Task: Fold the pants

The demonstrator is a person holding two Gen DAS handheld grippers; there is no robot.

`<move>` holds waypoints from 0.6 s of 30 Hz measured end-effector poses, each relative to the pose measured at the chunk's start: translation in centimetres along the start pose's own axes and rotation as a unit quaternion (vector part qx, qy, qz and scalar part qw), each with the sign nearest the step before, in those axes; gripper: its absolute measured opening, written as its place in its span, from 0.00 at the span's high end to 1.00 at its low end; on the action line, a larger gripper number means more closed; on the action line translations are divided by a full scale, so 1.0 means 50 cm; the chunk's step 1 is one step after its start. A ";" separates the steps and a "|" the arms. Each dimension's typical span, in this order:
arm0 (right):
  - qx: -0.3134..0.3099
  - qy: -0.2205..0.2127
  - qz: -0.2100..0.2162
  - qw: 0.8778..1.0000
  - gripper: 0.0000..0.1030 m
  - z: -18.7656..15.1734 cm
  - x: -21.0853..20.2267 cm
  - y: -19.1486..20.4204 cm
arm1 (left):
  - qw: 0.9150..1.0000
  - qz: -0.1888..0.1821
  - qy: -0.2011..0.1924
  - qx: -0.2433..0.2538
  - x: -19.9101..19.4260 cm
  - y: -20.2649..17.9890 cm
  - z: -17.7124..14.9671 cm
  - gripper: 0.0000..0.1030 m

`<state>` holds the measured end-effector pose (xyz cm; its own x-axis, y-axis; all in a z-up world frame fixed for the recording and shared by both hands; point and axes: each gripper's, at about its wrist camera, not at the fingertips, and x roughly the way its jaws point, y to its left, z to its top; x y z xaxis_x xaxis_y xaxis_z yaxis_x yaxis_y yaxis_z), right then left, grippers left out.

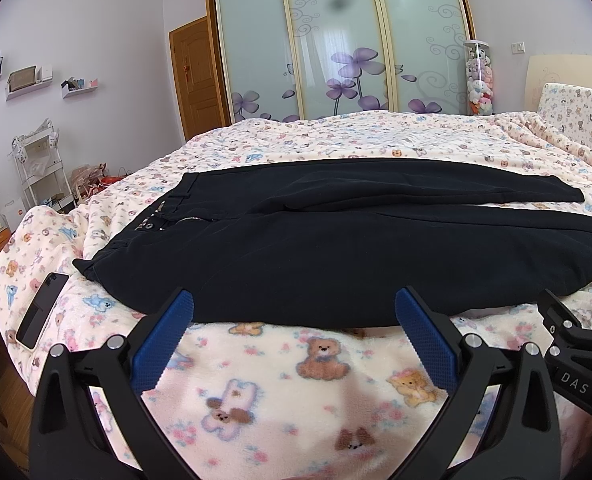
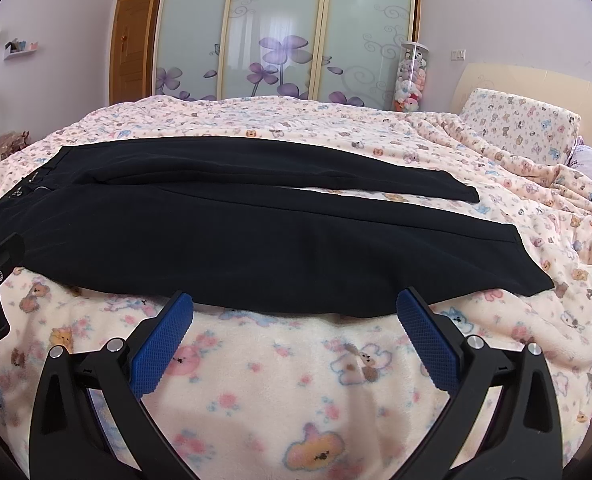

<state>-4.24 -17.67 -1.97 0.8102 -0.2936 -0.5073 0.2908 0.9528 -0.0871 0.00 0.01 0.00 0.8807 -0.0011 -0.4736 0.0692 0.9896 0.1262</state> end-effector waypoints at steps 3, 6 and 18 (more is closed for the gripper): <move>0.000 0.000 0.000 1.000 0.01 0.000 0.000 0.000 | 1.000 0.001 0.000 0.000 0.000 0.000 0.000 0.02; 0.000 0.000 0.000 1.000 0.01 -0.001 0.001 -0.001 | 1.000 0.001 0.000 0.000 0.000 0.000 0.000 0.02; 0.001 0.001 0.001 1.000 0.01 -0.002 0.004 -0.001 | 1.000 0.000 0.000 0.000 0.000 0.000 0.000 0.02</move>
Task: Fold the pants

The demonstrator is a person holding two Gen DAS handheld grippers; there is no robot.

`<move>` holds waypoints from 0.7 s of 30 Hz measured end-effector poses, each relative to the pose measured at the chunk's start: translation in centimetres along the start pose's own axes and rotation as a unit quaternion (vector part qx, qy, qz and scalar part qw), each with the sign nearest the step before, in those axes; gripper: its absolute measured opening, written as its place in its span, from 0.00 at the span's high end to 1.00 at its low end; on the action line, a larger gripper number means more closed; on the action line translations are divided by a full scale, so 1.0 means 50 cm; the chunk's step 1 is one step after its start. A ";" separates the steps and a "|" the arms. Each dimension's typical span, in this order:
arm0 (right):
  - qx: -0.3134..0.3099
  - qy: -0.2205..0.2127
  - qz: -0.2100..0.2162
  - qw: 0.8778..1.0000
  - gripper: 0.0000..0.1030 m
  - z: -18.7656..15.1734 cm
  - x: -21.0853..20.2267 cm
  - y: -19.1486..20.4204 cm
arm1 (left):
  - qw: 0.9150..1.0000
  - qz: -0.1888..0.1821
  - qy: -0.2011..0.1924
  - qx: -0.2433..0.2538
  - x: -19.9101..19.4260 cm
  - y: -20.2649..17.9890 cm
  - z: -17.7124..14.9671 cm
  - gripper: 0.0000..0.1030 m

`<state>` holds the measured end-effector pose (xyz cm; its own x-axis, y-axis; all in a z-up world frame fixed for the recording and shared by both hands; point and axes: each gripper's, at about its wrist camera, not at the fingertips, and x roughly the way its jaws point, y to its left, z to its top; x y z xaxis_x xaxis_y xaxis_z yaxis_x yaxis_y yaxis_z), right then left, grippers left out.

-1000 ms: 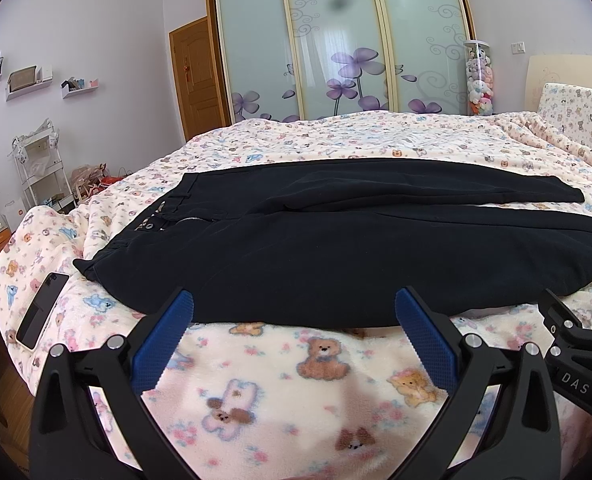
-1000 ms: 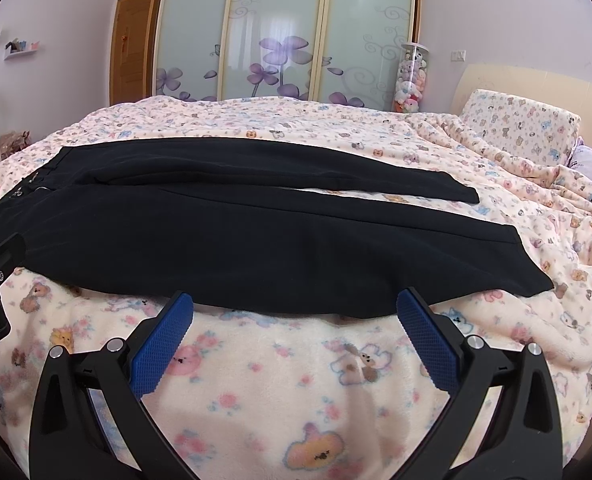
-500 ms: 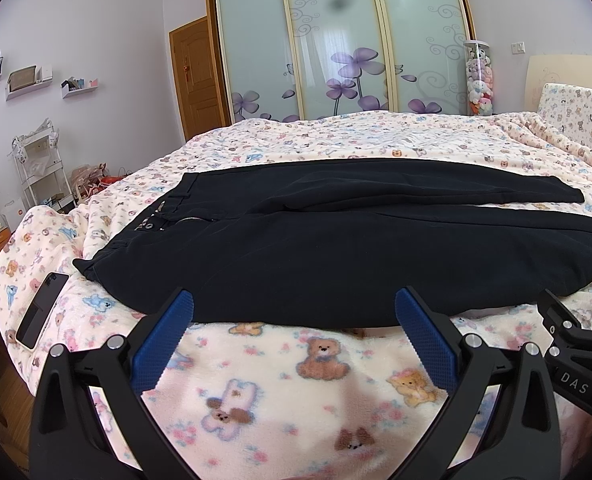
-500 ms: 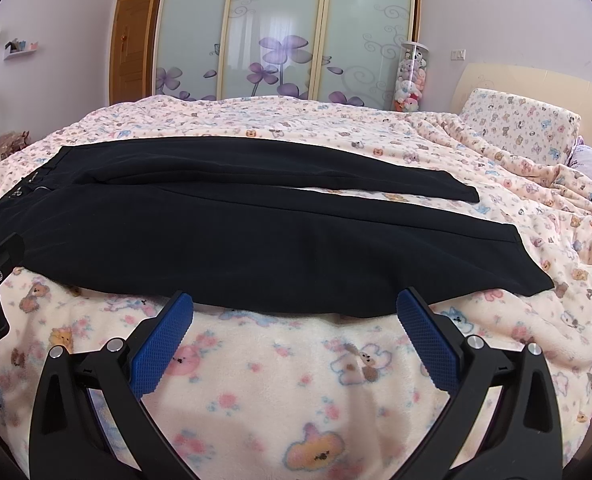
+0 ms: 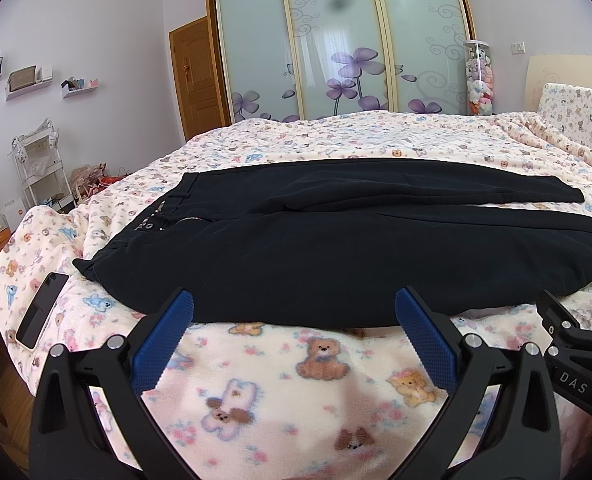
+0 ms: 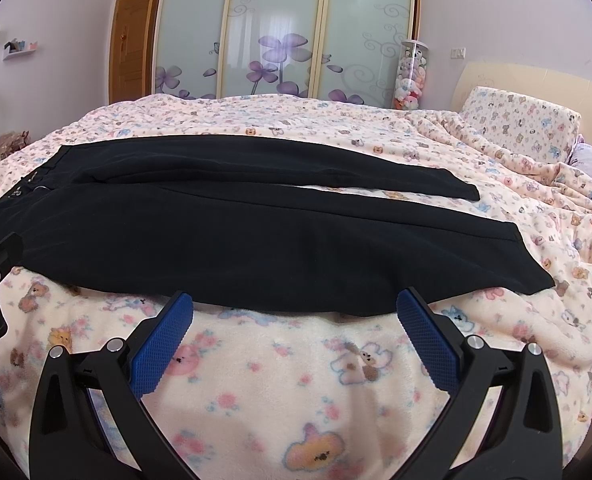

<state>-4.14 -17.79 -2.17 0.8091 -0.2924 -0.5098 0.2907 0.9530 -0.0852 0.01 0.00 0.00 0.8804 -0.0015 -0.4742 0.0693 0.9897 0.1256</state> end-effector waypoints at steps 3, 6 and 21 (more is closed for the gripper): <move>0.000 0.000 0.000 1.000 0.01 -0.001 0.001 0.000 | 1.000 0.000 0.000 0.001 0.000 0.000 0.000 0.02; 0.000 0.001 0.000 1.000 0.01 -0.001 0.001 0.000 | 1.000 0.001 -0.001 0.001 0.000 0.000 0.000 0.02; 0.001 0.002 0.001 1.000 0.01 0.000 0.004 -0.002 | 1.000 0.000 0.000 0.000 0.000 0.000 0.000 0.02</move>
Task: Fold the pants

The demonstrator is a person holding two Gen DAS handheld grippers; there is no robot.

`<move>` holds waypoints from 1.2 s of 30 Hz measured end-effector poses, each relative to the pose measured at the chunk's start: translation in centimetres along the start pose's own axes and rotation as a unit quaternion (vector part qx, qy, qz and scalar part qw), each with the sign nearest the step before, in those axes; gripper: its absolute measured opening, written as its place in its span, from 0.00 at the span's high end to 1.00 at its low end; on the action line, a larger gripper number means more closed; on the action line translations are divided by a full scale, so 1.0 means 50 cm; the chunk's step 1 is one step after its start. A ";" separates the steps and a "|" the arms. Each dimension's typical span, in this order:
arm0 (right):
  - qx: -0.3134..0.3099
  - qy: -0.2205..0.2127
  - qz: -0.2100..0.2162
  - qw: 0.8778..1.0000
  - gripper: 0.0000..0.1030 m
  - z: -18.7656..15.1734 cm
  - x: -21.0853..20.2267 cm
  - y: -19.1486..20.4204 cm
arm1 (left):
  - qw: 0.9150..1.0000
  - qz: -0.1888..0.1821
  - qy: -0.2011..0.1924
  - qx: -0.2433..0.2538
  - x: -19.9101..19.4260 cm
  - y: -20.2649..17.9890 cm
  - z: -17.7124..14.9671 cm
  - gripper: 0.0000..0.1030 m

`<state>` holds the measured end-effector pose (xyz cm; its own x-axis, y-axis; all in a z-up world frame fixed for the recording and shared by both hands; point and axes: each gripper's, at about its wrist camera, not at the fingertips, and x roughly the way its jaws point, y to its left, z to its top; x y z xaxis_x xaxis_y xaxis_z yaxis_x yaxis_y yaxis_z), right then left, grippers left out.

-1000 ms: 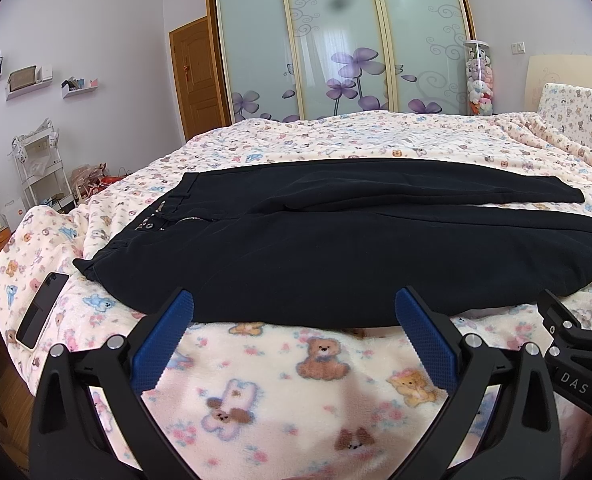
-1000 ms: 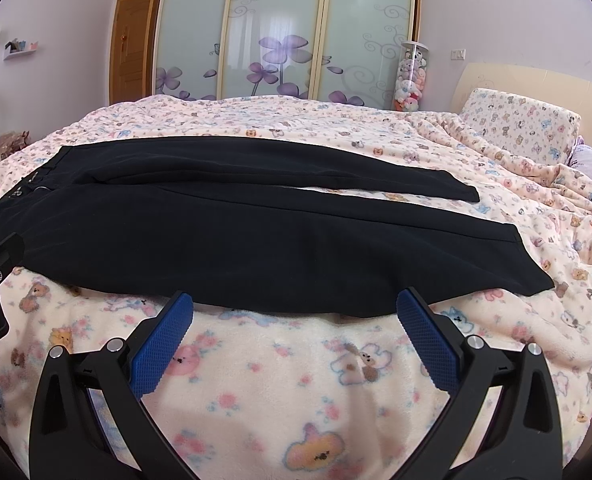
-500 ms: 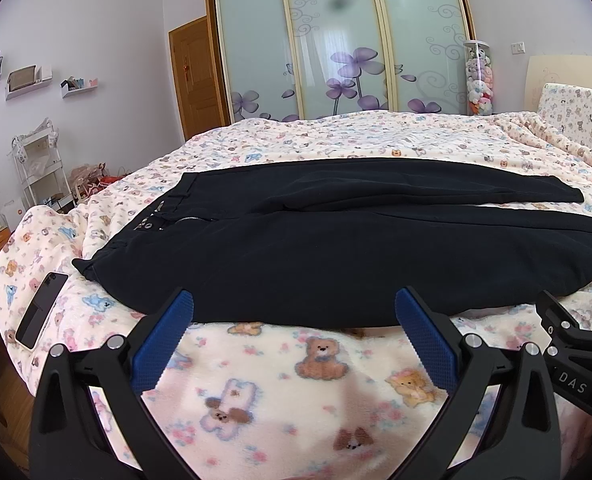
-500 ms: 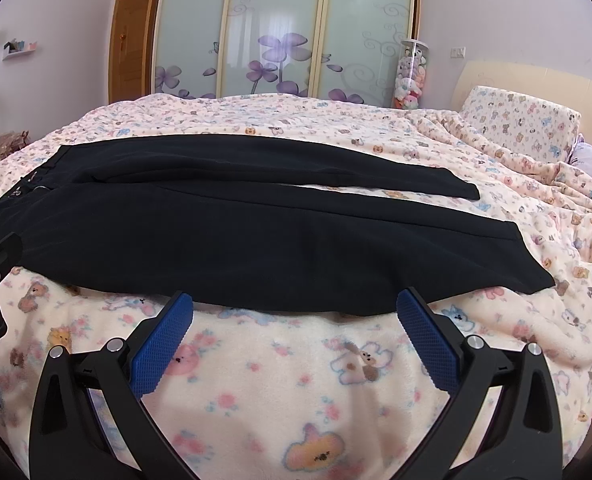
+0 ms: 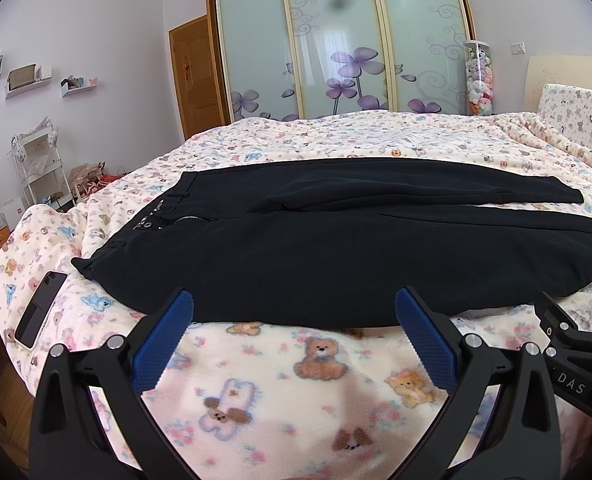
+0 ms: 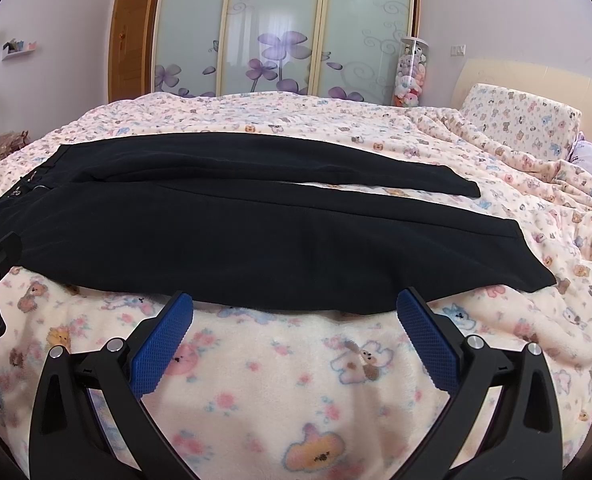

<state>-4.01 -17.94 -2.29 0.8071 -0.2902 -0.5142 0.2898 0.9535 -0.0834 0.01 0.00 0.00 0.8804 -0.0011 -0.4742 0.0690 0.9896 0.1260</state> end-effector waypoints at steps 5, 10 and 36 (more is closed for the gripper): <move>0.002 0.000 0.002 1.000 0.01 0.001 0.001 -0.003 | 1.000 -0.002 0.001 -0.002 0.000 0.000 0.000 0.02; 0.019 -0.006 0.058 0.998 0.01 -0.028 0.026 -0.019 | 1.000 -0.017 0.003 -0.008 0.013 -0.019 0.001 0.02; 0.121 0.106 0.138 0.977 0.01 0.321 0.357 -0.490 | 0.992 -0.098 0.066 -0.043 0.152 -0.107 0.081 0.02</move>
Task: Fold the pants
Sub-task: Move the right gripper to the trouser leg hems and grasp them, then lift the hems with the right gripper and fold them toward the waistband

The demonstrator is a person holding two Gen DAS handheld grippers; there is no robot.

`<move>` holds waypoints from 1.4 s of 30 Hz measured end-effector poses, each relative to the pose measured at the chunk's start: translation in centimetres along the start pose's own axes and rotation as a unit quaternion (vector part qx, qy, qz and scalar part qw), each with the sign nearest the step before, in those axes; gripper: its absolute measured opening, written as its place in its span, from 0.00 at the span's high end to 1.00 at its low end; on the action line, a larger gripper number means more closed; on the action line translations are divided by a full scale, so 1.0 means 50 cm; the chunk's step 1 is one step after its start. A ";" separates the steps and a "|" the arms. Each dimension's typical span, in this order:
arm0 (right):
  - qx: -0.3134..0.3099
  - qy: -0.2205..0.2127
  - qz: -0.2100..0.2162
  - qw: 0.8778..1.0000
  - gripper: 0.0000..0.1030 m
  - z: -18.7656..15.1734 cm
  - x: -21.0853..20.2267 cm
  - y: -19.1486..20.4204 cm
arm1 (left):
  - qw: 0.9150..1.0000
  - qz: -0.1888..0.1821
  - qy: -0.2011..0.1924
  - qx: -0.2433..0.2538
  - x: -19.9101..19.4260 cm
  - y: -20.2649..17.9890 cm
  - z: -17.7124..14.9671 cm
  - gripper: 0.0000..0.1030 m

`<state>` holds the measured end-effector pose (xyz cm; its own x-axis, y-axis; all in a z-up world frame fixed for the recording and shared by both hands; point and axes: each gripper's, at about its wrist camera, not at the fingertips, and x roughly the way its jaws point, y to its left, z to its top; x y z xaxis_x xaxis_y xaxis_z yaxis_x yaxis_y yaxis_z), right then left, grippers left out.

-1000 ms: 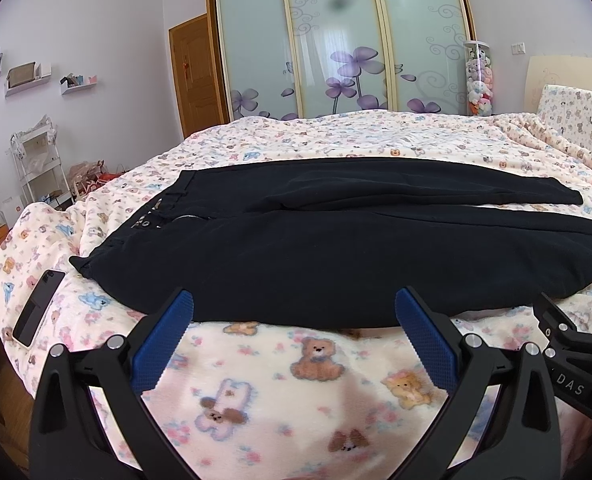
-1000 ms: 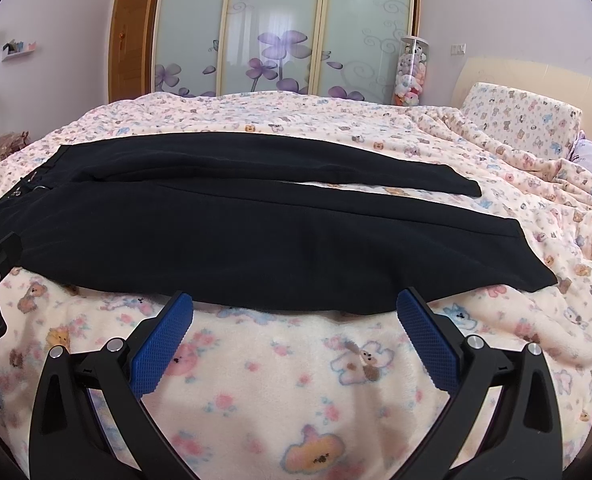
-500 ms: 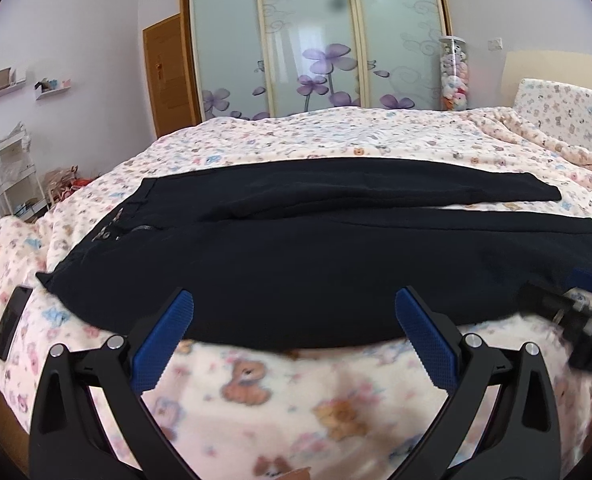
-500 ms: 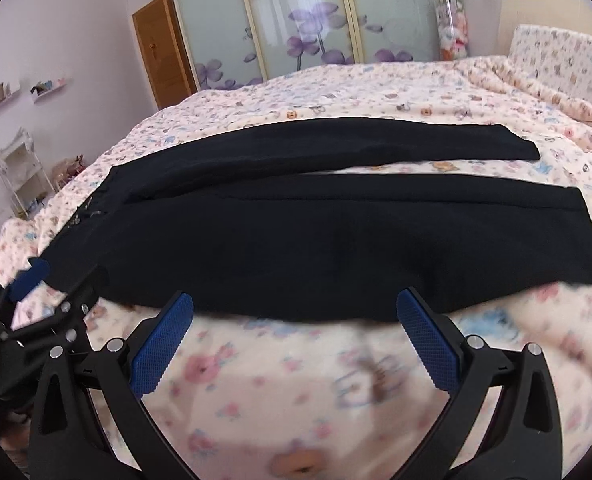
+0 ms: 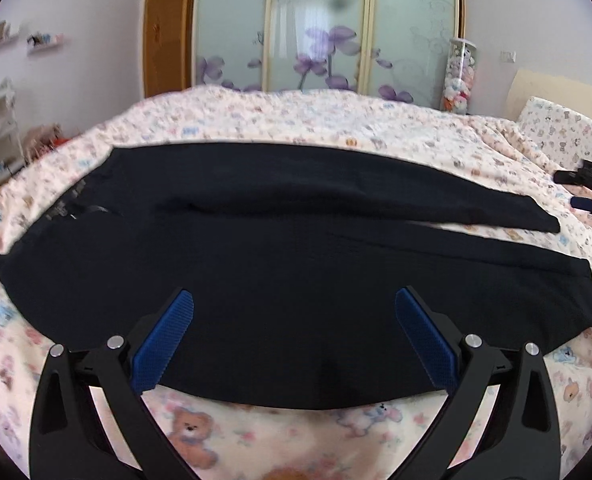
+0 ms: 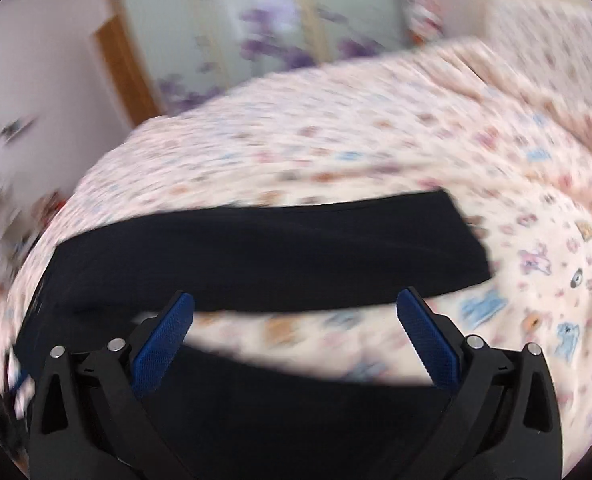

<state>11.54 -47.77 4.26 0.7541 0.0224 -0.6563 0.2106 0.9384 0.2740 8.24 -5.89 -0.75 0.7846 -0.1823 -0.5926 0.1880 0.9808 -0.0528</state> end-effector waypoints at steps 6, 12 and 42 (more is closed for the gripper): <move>0.075 0.010 -0.026 0.997 0.17 0.095 0.106 -0.131 | 1.000 -0.008 0.020 0.009 0.031 -0.004 -0.012 0.02; 0.084 0.009 -0.080 0.993 0.33 0.160 0.213 -0.209 | 0.999 -0.012 0.010 0.033 0.036 -0.024 -0.024 0.02; 0.154 -0.119 0.122 0.973 0.89 -0.056 -0.129 -0.216 | 0.995 -0.036 -0.022 -0.086 -0.004 0.083 -0.006 0.02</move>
<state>2.67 -57.09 3.55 0.9199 0.1160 -0.3745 0.1566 0.7670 0.6223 8.68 -1.78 -1.07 0.7984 -0.2513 -0.5471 0.1431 0.9619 -0.2330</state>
